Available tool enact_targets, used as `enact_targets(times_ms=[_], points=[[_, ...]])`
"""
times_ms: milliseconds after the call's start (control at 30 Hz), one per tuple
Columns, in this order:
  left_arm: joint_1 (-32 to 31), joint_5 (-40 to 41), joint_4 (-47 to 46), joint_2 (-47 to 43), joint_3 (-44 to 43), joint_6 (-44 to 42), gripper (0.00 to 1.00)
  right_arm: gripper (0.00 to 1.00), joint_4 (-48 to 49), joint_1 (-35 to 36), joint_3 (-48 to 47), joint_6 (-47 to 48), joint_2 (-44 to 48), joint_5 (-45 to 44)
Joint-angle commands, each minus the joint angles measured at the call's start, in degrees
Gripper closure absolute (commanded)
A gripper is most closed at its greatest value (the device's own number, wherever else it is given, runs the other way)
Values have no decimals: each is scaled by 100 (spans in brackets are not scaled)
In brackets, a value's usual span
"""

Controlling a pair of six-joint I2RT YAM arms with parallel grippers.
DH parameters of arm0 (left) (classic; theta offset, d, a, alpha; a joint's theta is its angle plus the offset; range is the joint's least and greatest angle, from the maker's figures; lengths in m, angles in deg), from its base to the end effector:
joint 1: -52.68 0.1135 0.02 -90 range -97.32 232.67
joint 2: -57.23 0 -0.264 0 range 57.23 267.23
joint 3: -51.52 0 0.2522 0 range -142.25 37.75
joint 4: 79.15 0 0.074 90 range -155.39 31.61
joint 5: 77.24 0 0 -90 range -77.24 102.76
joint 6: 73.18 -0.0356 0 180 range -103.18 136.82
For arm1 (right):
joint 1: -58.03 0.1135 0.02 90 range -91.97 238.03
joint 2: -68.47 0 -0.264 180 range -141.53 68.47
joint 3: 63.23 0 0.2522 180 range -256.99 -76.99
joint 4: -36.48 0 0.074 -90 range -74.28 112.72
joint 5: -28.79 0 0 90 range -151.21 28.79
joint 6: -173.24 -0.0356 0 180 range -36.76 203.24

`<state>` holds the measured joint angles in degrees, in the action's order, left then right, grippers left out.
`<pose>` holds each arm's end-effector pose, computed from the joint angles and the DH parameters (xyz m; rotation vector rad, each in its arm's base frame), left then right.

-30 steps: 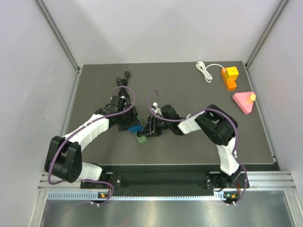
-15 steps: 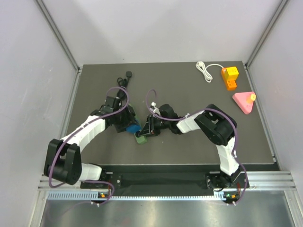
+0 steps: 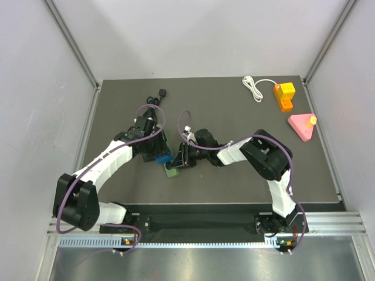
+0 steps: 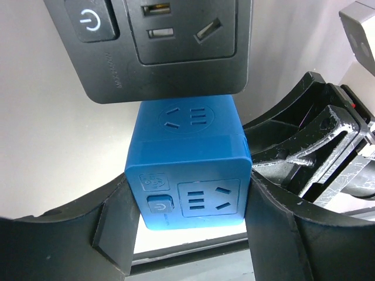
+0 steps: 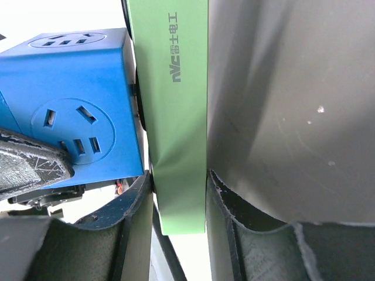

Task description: Pull the plug off the socket

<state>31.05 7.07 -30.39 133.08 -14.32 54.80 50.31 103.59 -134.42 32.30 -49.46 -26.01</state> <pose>0.2409 -0.0993 0.2321 -0.3436 2.6533 -0.4870 0.2675 0.3021 0.1071 -0.3096 2.4851 1.5228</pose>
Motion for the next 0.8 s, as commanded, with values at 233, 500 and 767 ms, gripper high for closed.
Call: enact_targets(times_ms=[233, 500, 767], points=[[440, -1487, -985, -993, 294, 913, 100, 100, -1170, -240, 416, 76, -547, -1324], [475, -1889, -1829, -1582, 681, 501, 100, 100, -334, -557, 681, -514, -723, -672], [475, -1032, -549, -1566, 251, -148, 100, 100, -632, -531, 566, -84, -609, -857]])
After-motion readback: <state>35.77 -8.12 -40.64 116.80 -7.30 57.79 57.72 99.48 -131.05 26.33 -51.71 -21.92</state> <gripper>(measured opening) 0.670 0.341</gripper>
